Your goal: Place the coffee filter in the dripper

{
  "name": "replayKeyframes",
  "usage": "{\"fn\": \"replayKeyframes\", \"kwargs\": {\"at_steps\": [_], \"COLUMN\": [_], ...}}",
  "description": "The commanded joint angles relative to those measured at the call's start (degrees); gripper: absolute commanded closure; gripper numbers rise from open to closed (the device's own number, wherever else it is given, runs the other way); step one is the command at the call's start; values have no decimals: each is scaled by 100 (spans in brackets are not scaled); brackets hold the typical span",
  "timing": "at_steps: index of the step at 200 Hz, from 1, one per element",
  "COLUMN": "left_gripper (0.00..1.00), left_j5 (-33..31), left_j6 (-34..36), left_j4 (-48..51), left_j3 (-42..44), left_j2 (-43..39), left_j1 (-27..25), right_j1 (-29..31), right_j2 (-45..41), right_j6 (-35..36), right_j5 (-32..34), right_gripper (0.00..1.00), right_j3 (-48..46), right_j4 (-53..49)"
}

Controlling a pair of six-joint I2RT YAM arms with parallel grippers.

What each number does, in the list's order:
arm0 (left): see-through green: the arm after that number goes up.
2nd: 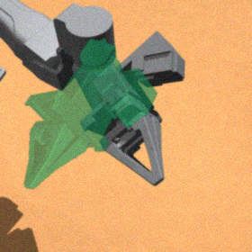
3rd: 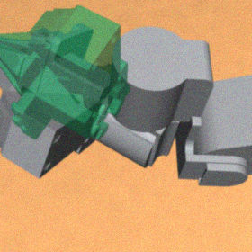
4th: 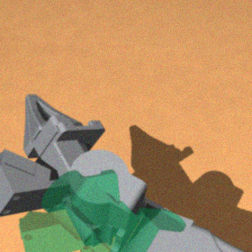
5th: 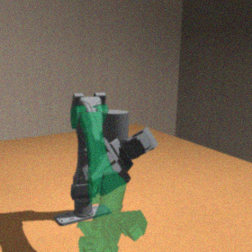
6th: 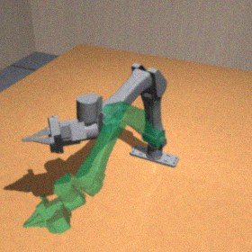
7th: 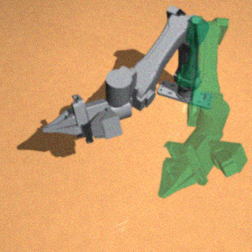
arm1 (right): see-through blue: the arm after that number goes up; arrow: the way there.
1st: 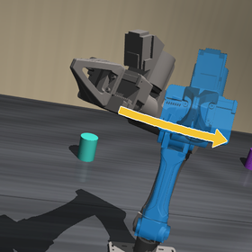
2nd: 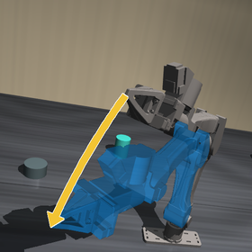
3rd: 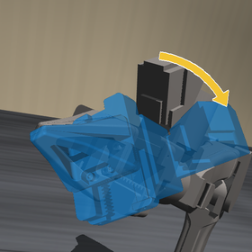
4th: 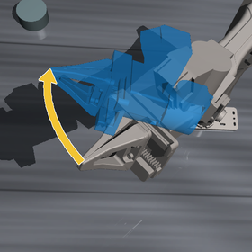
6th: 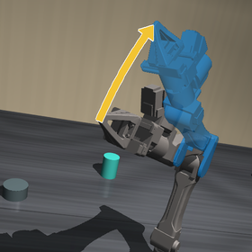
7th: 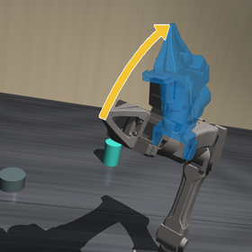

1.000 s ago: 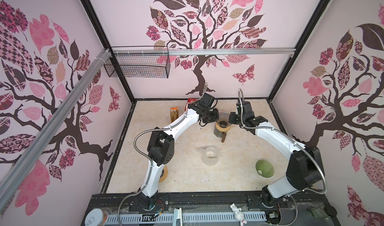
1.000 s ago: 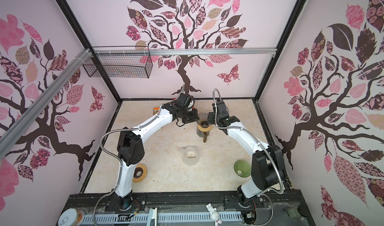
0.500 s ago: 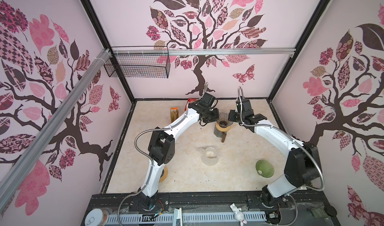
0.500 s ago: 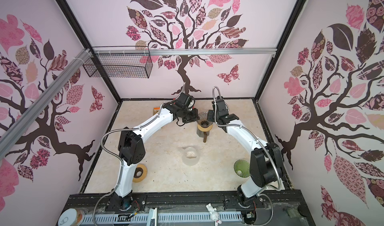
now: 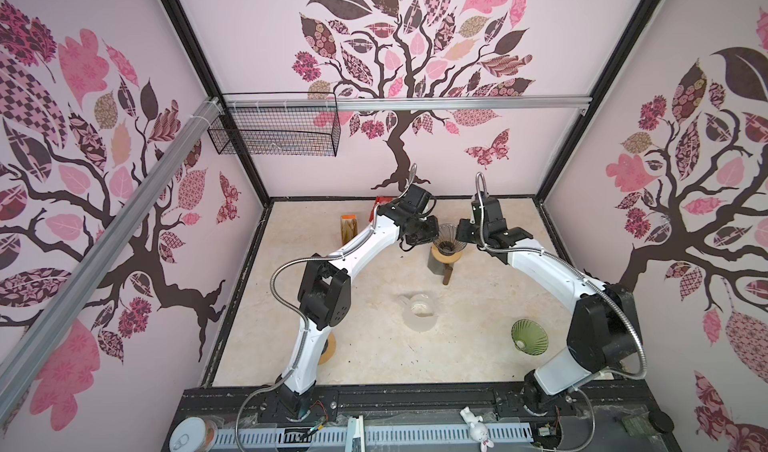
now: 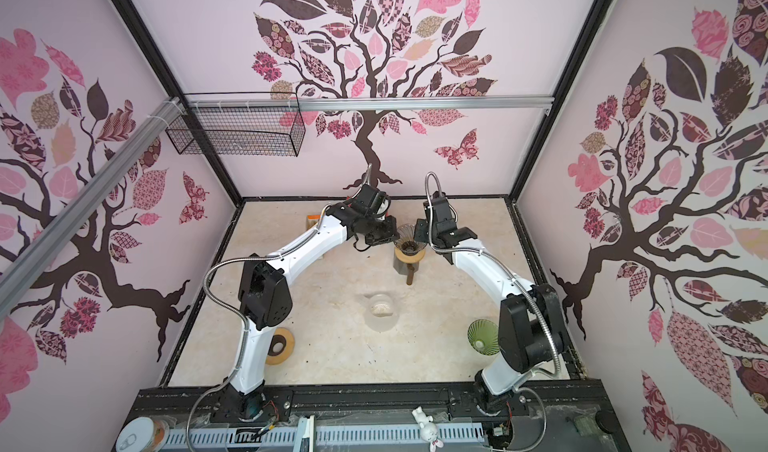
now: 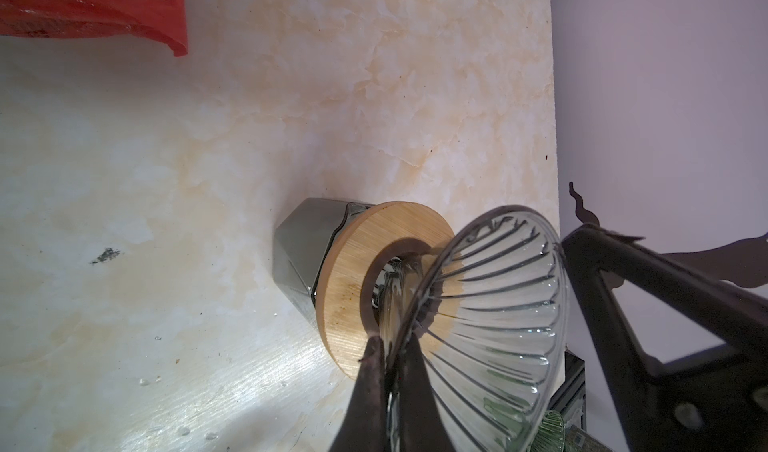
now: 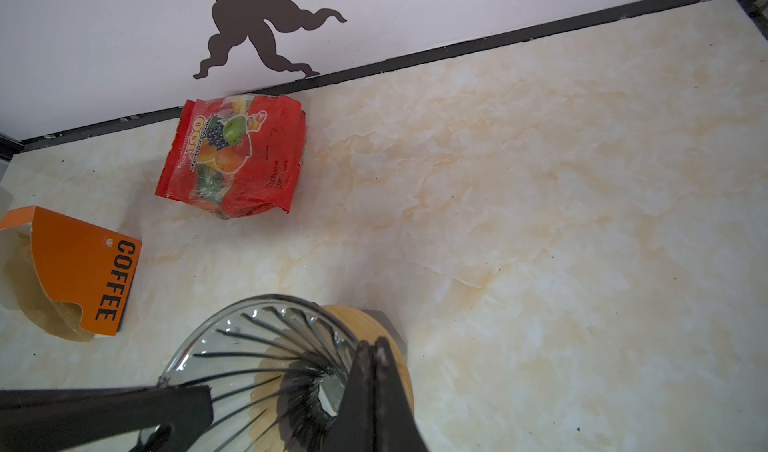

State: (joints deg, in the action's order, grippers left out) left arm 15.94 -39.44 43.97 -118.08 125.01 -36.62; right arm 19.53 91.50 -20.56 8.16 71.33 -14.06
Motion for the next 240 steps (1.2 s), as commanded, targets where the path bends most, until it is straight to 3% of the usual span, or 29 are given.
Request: {"fn": "replayKeyframes", "kwargs": {"at_steps": [1,155,240], "left_gripper": [100,100,100], "left_j5": [75,-19,-214], "left_j6": [147,323,390], "left_j4": [309,730,557], "left_j3": [-171,-391,73], "left_j2": [213,554,439], "left_j1": [-36,-39,-43], "right_j1": [-56,-76,-81], "right_j2": [228,236,201], "right_j6": [46,-106,-158], "right_j5": [9,-148,-197], "right_gripper": [100,100,100], "right_j3": [-46,-453,-658], "right_j4": [-344,-90,14]}}
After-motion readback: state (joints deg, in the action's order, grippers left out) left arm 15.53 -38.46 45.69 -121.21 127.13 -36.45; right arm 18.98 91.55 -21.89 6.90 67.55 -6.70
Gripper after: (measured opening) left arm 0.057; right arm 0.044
